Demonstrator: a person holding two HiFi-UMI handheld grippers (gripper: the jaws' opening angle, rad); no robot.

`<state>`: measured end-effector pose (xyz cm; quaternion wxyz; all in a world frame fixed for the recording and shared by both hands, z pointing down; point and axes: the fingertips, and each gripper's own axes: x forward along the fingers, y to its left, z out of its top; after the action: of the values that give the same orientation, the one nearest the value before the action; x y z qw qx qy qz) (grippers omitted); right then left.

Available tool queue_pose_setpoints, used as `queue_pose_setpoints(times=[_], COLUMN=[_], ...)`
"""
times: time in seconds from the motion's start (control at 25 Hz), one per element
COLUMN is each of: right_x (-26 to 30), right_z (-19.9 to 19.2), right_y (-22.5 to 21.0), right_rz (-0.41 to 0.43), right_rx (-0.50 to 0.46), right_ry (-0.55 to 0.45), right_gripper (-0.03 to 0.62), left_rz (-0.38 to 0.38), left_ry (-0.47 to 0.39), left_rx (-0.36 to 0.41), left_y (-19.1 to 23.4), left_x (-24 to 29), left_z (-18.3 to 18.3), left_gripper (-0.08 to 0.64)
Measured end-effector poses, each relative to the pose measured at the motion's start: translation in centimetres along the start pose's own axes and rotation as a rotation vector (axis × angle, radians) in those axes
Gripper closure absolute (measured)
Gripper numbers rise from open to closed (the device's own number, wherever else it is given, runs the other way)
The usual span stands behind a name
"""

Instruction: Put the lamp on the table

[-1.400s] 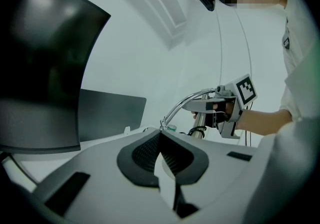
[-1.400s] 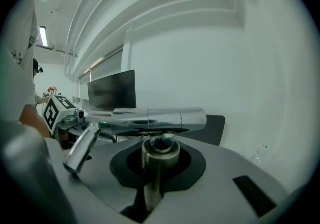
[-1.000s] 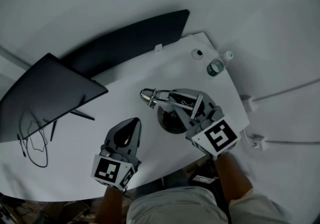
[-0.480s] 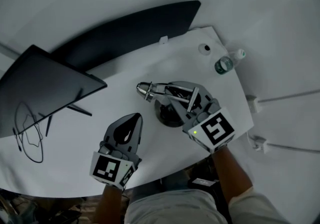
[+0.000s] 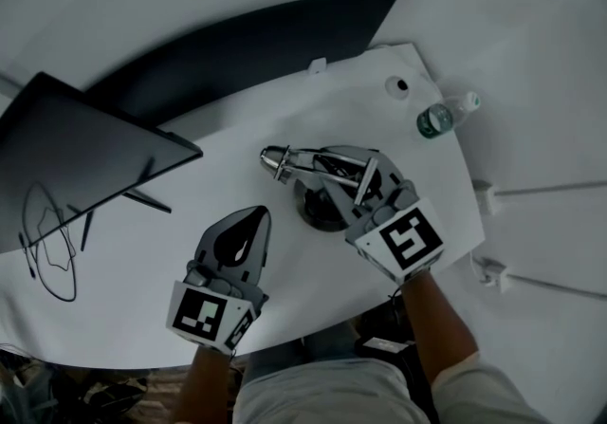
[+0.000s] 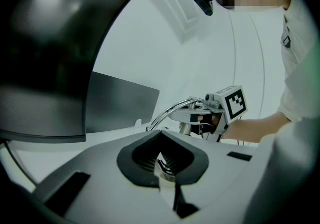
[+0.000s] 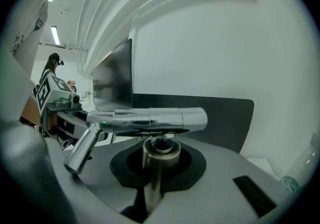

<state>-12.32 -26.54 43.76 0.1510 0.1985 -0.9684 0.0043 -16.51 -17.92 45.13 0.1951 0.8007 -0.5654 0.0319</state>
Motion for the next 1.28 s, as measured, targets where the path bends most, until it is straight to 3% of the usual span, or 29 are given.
queue_pose_setpoints(times=[1.28], right_x=[0.3], right_z=[-1.5], right_y=[0.6], right_rz=[0.016], right_rx=[-0.043], right_ry=[-0.032], right_gripper=[0.548], left_rz=[0.002], left_ry=[0.017], left_rx=[-0.030], left_y=[-0.5], left_x=[1.0], left_z=[-0.7], left_gripper=[0.558])
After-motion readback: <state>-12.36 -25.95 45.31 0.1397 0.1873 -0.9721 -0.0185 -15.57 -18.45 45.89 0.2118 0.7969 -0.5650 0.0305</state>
